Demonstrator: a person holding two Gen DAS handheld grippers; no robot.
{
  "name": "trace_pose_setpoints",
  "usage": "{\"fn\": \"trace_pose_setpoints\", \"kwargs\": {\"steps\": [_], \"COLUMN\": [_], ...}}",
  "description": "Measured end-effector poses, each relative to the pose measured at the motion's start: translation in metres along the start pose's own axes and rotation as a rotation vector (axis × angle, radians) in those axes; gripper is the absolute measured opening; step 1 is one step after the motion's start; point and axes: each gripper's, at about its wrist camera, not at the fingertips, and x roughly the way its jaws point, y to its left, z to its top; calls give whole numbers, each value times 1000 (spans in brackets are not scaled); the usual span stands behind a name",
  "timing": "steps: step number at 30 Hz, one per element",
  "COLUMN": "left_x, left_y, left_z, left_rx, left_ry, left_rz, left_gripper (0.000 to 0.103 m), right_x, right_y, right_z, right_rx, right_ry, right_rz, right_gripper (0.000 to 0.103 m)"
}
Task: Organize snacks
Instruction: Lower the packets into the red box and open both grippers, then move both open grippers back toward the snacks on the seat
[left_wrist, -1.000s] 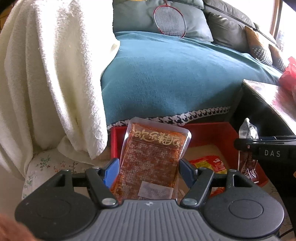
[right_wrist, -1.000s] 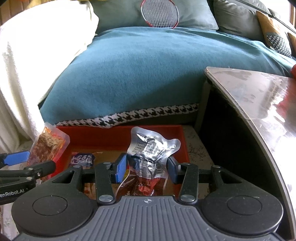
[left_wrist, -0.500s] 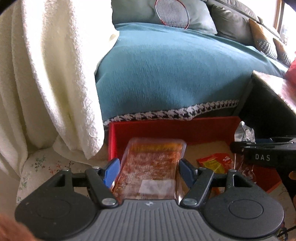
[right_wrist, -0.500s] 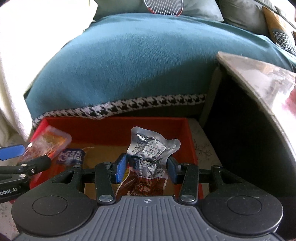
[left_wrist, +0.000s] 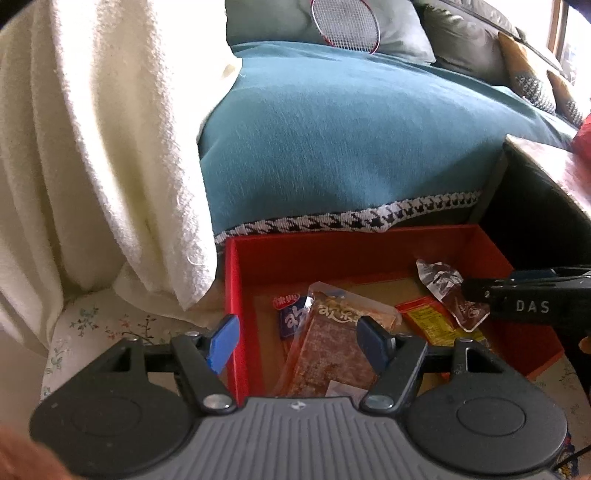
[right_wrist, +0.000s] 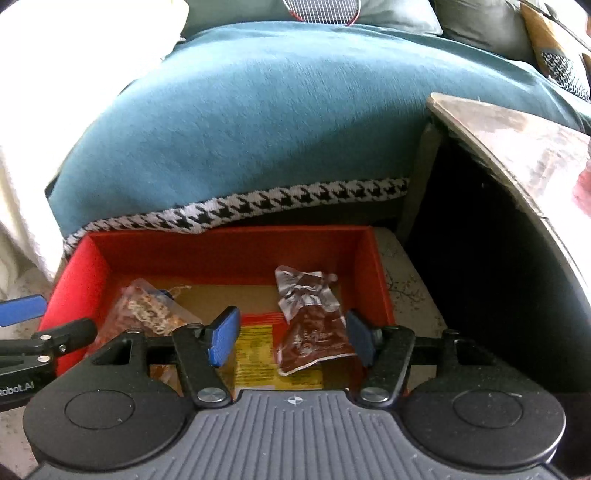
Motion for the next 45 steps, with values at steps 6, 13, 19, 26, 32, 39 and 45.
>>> {"fn": "trace_pose_setpoints", "kwargs": {"steps": [6,13,19,26,32,39,45], "left_x": [-9,-19,-35,-54,-59,-43,-37], "left_y": [2,5,10,18,16,24,23], "left_z": [1,-5,-23,-59,-87,-106,-111], "left_rx": [-6,-2,-1,-32,0,7,-23], "left_ry": [-7,27,67,134,176,258,299], "left_rz": [-9,-39,-49,-48,-21,20,-30], "left_gripper": [64,64,64,64,65,67,67], "right_x": [-11,-19,-31,-49,-68,-92,-107], "right_y": [7,12,16,26,29,29,23], "right_z": [-1,-4,-7,-16,-36,-60,-76], "right_rx": [-9,-31,-39,-56,-50,-55,-34], "right_ry": [-7,2,1,2,19,31,42], "right_rz": [9,13,28,56,69,95,113], "right_gripper": [70,81,81,81,83,85,86]}}
